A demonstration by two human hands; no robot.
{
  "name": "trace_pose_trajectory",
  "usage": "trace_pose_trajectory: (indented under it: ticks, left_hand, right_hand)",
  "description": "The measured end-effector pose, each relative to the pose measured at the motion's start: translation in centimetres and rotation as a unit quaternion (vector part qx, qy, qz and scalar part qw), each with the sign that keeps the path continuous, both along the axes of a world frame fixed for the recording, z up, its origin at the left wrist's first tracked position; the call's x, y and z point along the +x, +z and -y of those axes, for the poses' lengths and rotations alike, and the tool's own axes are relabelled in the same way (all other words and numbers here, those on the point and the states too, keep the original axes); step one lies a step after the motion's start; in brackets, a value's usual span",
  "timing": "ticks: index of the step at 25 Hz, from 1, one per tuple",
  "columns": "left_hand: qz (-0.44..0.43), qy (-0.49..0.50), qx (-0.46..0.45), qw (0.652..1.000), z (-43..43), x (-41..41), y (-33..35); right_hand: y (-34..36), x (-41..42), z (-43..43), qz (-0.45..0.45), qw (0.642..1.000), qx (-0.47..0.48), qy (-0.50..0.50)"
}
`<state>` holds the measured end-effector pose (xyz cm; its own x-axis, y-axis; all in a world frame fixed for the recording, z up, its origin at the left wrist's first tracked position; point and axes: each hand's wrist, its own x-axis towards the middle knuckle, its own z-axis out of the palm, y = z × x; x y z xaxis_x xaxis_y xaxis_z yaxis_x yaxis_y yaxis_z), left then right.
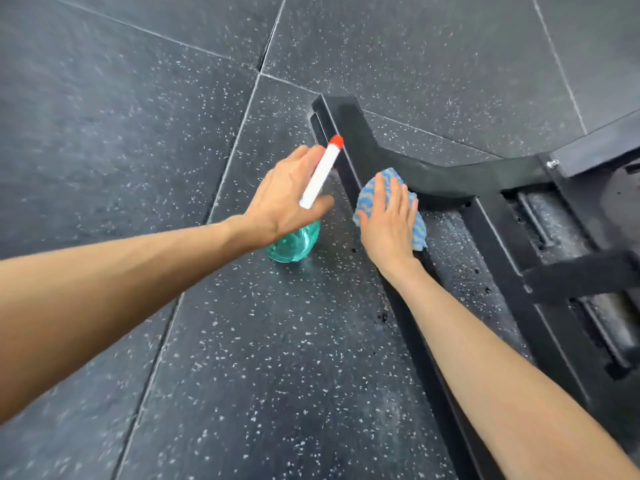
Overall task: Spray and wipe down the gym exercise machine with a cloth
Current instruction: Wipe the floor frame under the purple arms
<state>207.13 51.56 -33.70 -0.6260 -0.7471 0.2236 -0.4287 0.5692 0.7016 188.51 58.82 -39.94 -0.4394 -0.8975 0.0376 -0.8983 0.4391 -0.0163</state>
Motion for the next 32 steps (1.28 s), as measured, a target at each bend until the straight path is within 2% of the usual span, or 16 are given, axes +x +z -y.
trace_pose_trajectory:
  ticks: [4,7,10,13,16,18,21,25,28,32]
  left_hand:
    - [-0.053,0.119,-0.049,0.990,4.3,1.8,-2.4]
    - [-0.134,0.148,-0.068,0.978,4.4,1.3,-3.4]
    - [-0.155,0.164,-0.080,0.971,4.2,1.1,-4.0]
    - [-0.160,0.184,-0.084,0.966,4.2,1.0,-4.0]
    - [-0.148,0.186,-0.092,0.967,3.8,0.8,-4.1]
    - [-0.145,0.198,-0.062,0.967,3.9,0.8,-4.2]
    - [-0.146,0.195,-0.079,0.967,4.0,0.8,-4.2]
    - [-0.134,0.205,-0.130,0.961,4.0,0.7,-4.1]
    - [-0.126,0.204,-0.103,0.965,4.1,0.7,-4.1]
    - [-0.138,0.192,-0.016,0.971,3.9,1.5,-3.6]
  right_hand:
    - [0.0,-0.5,10.2,0.021,1.000,0.012,-0.010]
    - [0.3,-0.7,16.1,0.029,0.999,0.016,0.001]
    - [0.4,-0.6,20.5,0.040,0.999,0.028,0.008]
    - [0.9,-0.1,21.0,0.058,0.998,0.005,0.009]
    - [-0.4,0.0,14.1,0.039,0.997,-0.062,0.013]
    - [-1.0,0.2,9.7,0.001,0.998,-0.068,0.002]
    - [-0.6,-0.7,15.0,-0.034,0.999,-0.033,-0.011]
    - [0.1,0.0,22.9,0.029,0.999,0.012,-0.030]
    - [-0.3,-0.5,18.0,0.010,1.000,-0.009,0.002]
    - [-0.2,-0.1,2.1,0.005,0.997,-0.078,-0.005]
